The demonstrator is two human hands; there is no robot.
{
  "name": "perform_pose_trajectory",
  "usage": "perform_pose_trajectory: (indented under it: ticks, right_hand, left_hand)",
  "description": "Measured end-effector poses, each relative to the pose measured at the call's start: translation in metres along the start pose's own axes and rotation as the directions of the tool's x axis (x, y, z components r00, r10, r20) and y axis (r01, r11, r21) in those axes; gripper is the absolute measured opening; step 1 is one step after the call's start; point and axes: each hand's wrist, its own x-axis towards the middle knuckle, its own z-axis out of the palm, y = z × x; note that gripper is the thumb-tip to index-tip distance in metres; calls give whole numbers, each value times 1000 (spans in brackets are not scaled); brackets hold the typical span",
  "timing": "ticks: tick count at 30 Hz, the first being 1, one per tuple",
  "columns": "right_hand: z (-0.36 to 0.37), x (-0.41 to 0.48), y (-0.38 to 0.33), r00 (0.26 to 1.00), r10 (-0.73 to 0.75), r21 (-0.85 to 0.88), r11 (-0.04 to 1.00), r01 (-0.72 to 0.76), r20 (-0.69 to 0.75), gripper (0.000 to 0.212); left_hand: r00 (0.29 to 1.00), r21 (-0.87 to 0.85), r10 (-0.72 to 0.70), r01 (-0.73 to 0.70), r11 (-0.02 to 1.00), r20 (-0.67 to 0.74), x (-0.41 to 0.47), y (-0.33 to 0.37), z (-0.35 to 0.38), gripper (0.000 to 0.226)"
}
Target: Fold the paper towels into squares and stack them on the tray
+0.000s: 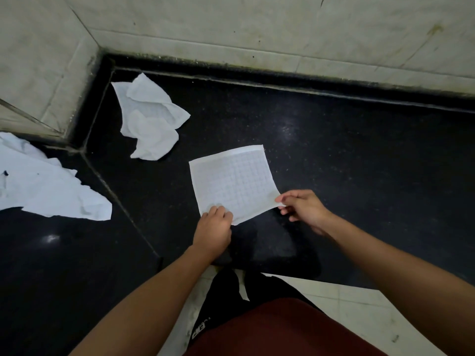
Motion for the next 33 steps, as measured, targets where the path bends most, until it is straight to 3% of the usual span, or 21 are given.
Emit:
perform_pose_trajectory:
  ticks: [3, 5, 6, 8, 12, 15, 19, 25, 33]
  right_hand:
    - [-9, -1, 10, 989, -117, -387, 911, 144, 93, 25]
    - [-14, -3, 19, 969, -179, -650, 719, 247, 171, 30]
    - [-14, -4, 22, 958, -203, -729, 622, 285, 202, 28]
    - [-16, -7, 24, 949, -213, -786, 534, 312, 233, 19]
    - [-23, -3, 6, 937, -262, -713, 610, 346, 231, 7]
    - [-23, 17, -22, 937, -325, -563, 754, 337, 126, 7]
    - [-11, 58, -61, 958, -288, -414, 874, 255, -18, 8]
    - [15, 105, -85, 960, -241, -508, 851, 137, -145, 4]
    - [27, 122, -87, 955, -204, -638, 770, 21, -215, 14]
  left_hand:
    - [998, -10, 64, -64, 998, 16, -13, -12, 0, 14]
    - [994, -19, 107, -107, 994, 31, -25, -19, -1, 18]
    - [991, -27, 125, -124, 992, 42, -31, -21, -3, 21]
    - [988, -79, 138, -132, 988, 73, -40, -23, -7, 17]
    - [998, -249, 53, -40, 968, 44, -42, -32, -21, 16]
    - [995, -378, -84, 55, 924, -61, -29, -46, -42, 14]
    - [946, -480, -306, 220, 849, -107, 12, -67, -67, 14]
    - [885, -510, -464, 384, 770, -34, 67, -94, -73, 13]
    - [883, -496, -470, 416, 763, 17, 91, -107, -65, 14]
